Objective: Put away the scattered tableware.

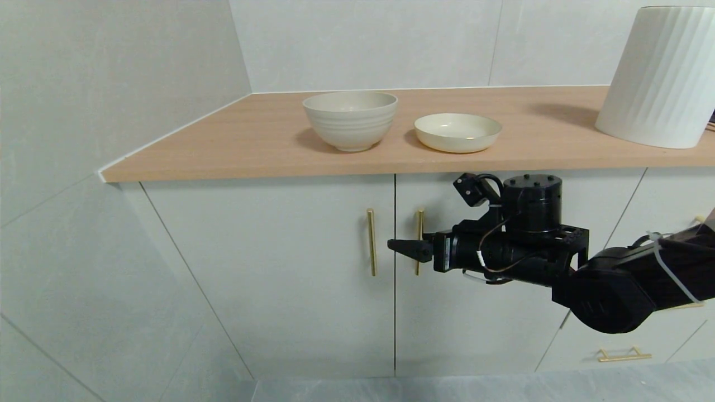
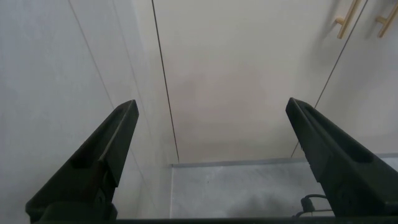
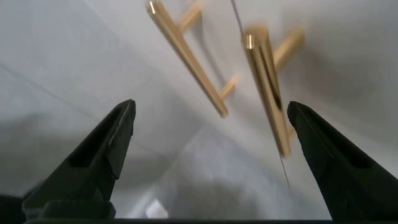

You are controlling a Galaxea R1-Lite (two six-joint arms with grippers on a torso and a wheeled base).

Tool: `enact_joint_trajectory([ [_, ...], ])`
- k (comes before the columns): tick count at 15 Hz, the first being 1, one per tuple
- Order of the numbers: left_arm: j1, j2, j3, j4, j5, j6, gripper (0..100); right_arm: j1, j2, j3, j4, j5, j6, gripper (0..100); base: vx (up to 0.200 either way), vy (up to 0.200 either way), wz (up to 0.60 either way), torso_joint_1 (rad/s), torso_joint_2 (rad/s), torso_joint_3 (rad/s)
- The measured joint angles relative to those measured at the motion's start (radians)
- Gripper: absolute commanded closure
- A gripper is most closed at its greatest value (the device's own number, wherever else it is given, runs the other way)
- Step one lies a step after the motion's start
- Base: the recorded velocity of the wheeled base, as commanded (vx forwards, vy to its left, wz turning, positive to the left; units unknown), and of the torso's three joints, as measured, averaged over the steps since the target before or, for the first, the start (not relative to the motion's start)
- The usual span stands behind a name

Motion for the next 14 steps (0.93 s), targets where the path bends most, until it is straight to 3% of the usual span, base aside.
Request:
enact_joint_trajectory([
  [14,0.0,0.0,0.0,0.0,0.0,0.0,0,0.054,0.049,0.017,-0.08,-0.013,0.078,0,0.0,0.0,0.0,0.0,0.0,0.0],
])
